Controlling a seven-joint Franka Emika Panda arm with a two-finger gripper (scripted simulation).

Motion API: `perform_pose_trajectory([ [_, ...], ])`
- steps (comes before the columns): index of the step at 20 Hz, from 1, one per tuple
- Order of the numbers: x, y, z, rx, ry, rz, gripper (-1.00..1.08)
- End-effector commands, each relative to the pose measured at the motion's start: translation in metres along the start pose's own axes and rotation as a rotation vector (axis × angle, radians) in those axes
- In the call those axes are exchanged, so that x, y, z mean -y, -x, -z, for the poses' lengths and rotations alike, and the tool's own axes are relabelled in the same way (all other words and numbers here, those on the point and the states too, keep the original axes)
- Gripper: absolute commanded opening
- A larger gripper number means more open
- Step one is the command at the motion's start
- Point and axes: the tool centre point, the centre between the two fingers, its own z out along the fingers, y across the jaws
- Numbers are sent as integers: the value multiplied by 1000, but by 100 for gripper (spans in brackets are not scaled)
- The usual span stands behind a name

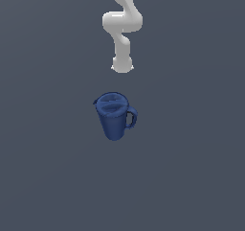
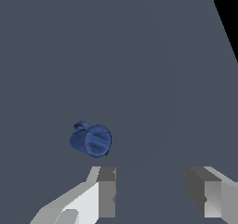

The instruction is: Pick up the object and move it to a goal position.

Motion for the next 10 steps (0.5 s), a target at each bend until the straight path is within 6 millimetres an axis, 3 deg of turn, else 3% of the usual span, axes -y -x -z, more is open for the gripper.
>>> perform_pose_trajectory([
  [1,12,-11,4,26,47,66,28],
  [6,39,-35,-3,99,123,202,28],
  [10,63,-54,-22,177,167,316,28],
])
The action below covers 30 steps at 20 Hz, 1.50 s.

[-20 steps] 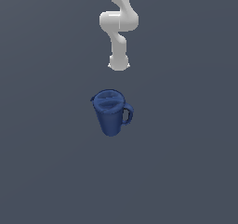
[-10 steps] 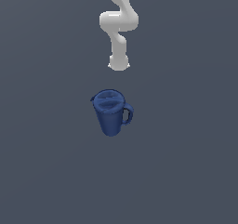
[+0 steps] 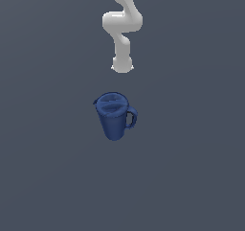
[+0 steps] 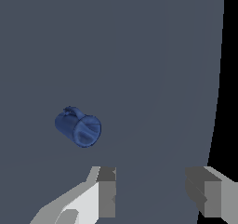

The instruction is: Pick up the object and move it to a goal position.

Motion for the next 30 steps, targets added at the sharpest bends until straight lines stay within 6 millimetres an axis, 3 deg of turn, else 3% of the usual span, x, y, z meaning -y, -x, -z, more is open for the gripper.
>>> perform_pose_trajectory([
  [1,13,-17,-11,50,24,74,28],
  [8,55,-60,-70,207,41,287,28],
  [16,110,-89,-180,402,-24,536,28],
  [24,167,-83,-302,568,-164,750,28],
  [30,196,-67,-361,635,-255,843,28],
])
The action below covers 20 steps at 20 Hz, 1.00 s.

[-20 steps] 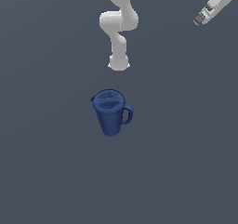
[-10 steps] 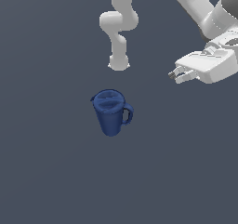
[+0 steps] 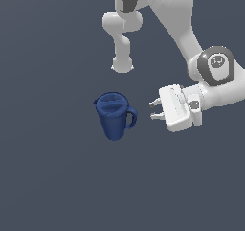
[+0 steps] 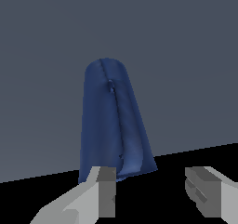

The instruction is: Pick up the object and move it to a goal position.

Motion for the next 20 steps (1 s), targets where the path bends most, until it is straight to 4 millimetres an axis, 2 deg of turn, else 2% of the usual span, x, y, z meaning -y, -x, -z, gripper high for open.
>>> perform_pose_trajectory([
  [1,2,-13,-19,13,-27,38,28],
  [7,6,-28,-43,27,-63,85,28],
  [20,8,-30,-49,52,-69,84,28],
])
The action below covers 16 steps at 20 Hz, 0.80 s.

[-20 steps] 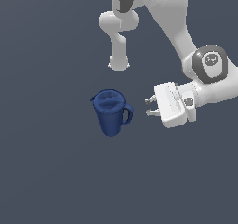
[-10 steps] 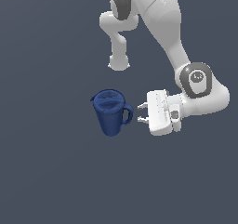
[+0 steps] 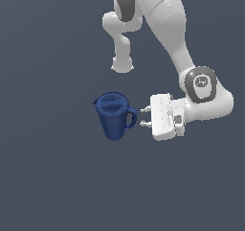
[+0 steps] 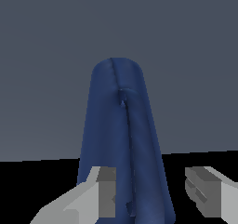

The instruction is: Pick up the object and move it to a goal position.

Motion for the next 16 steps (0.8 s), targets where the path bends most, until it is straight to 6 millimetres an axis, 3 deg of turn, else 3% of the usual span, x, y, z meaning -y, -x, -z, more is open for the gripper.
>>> perform_pose_trajectory([
  [1,0,0,0,0,0,-1,28],
  [14,1,1,-29,5,0,-2,28],
  [15,1,1,-29,5,0,-2,-100],
  [16,1,1,-29,5,0,-2,-100],
])
